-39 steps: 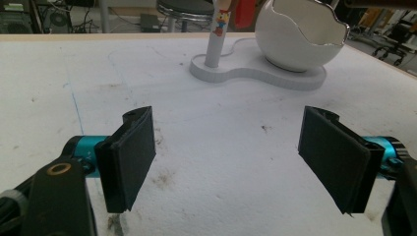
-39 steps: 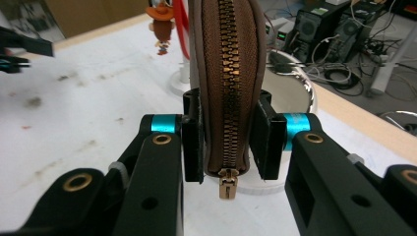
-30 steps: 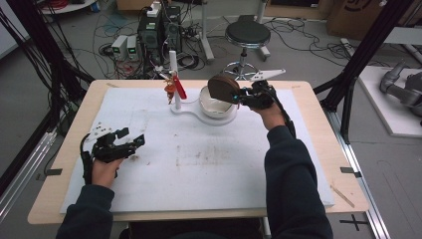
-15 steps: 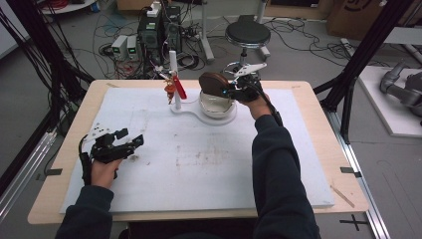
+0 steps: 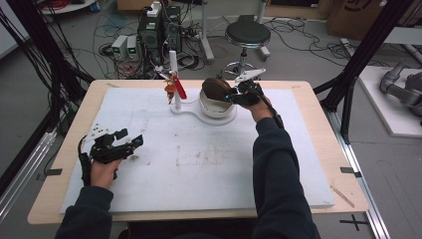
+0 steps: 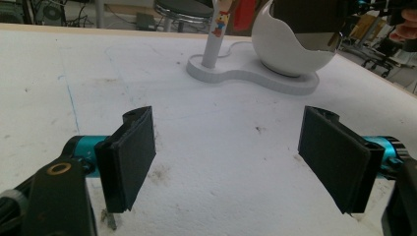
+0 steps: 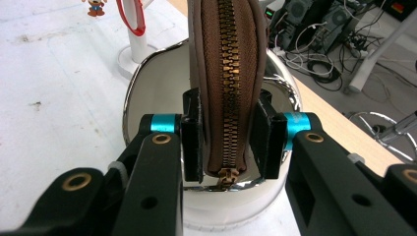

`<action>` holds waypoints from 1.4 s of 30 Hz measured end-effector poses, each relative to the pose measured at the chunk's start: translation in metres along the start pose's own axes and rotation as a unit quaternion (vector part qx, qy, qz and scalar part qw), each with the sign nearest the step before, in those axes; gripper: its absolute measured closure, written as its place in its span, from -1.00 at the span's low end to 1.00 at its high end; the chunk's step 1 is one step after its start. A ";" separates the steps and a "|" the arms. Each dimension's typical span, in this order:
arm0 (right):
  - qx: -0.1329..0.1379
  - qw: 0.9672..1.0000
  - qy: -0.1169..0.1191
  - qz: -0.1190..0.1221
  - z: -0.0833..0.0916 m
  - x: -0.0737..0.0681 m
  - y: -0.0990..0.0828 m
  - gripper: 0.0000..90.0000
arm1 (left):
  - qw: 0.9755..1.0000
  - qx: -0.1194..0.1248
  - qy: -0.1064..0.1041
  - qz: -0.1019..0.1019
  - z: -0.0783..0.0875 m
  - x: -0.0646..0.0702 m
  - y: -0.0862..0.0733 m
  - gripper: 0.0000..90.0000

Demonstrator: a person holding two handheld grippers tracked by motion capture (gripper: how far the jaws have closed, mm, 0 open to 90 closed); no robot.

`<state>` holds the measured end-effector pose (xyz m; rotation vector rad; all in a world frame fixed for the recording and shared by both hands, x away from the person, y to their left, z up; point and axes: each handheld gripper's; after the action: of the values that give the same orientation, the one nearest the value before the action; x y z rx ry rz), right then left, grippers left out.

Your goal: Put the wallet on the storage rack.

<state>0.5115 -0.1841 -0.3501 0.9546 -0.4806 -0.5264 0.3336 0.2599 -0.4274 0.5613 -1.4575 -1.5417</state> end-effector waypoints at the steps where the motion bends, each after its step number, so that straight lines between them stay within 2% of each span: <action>1: 0.000 1.000 0.001 0.003 -0.001 0.000 0.000 0.56 | 1.000 -0.001 0.000 -0.001 0.000 0.000 0.000 -0.51; 7: -0.005 1.000 -0.002 0.004 -0.002 0.003 -0.003 0.51 | 1.000 -0.001 -0.001 0.000 0.000 0.000 0.000 -0.51; 9: -0.011 1.000 -0.003 -0.004 0.000 0.004 -0.005 0.38 | 1.000 -0.002 -0.002 0.000 -0.001 0.000 -0.001 -0.51; 10: -0.011 1.000 -0.003 -0.004 0.000 0.004 -0.005 0.38 | 1.000 -0.002 -0.001 0.000 -0.001 0.000 -0.001 -0.51; 11: -0.011 1.000 -0.009 -0.016 0.001 0.004 -0.005 0.25 | 1.000 -0.002 -0.001 0.001 -0.001 0.000 -0.001 -0.51; 14: -0.008 1.000 -0.012 -0.025 0.003 0.004 -0.005 0.15 | 1.000 -0.003 -0.002 0.000 -0.001 0.000 -0.001 -0.51; 23: 0.000 0.999 -0.020 -0.032 0.011 0.001 -0.001 0.00 | 1.000 -0.001 -0.002 0.002 0.000 -0.001 0.000 -0.51; 24: -0.001 0.999 -0.022 -0.046 0.017 0.000 0.000 -0.07 | 1.000 -0.001 -0.003 0.001 0.000 -0.001 0.000 -0.51; 26: -0.003 0.999 -0.023 -0.049 0.020 0.001 -0.001 -0.13 | 1.000 -0.001 -0.004 0.001 -0.001 -0.001 0.000 -0.51; 27: -0.021 0.997 -0.030 -0.068 0.030 -0.001 -0.001 -0.25 | 1.000 0.001 -0.005 0.002 0.000 0.000 0.000 -0.51; 29: -0.028 0.996 -0.030 -0.075 0.033 -0.002 -0.002 -0.31 | 1.000 0.003 -0.003 0.001 0.000 0.000 0.000 -0.51; 30: -0.043 0.995 -0.035 -0.084 0.039 -0.004 -0.004 -0.32 | 1.000 0.003 0.000 0.000 0.000 0.000 0.000 -0.51; 31: -0.046 0.994 -0.045 -0.087 0.045 -0.008 -0.006 -0.32 | 1.000 0.002 0.005 -0.002 0.001 -0.001 0.001 -0.51; 32: -0.035 0.994 -0.056 -0.086 0.053 -0.014 -0.011 -0.37 | 1.000 0.004 0.005 -0.002 0.001 -0.001 0.001 -0.51; 34: -0.043 0.993 -0.062 -0.092 0.065 -0.021 -0.019 -0.47 | 1.000 0.006 0.008 -0.006 0.001 -0.002 0.001 -0.53; 35: -0.027 0.993 -0.068 -0.095 0.079 -0.027 -0.032 -0.47 | 1.000 0.005 0.012 -0.007 0.001 -0.002 0.002 -0.53; 37: -0.025 0.993 -0.067 -0.099 0.084 -0.029 -0.038 -0.48 | 1.000 0.005 0.016 -0.012 0.002 -0.002 0.002 -0.53; 38: -0.016 0.992 -0.069 -0.105 0.098 -0.032 -0.059 -0.48 | 1.000 0.005 0.015 -0.015 0.002 -0.002 0.003 -0.53; 39: -0.015 0.991 -0.071 -0.110 0.102 -0.033 -0.066 -0.49 | 1.000 0.005 0.015 -0.016 0.002 -0.002 0.003 -0.53; 40: -0.015 0.991 -0.071 -0.110 0.102 -0.033 -0.066 -0.49 | 1.000 0.007 0.019 -0.022 0.002 -0.002 0.003 -0.53; 42: -0.012 0.990 -0.084 -0.113 0.115 -0.037 -0.087 -0.51 | 0.999 0.014 0.029 -0.038 0.002 -0.002 0.003 -0.53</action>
<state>0.3967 -0.2753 -0.3737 0.9524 -0.5181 -0.8209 0.3338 0.2629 -0.4245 0.6807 -1.4301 -1.5535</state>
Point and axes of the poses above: each handheld gripper's, and its own axes: z roughly backward along the jaws, y roughly out of its top, x roughly to its right, and after that the axes turned 6 degrees about x, right-handed
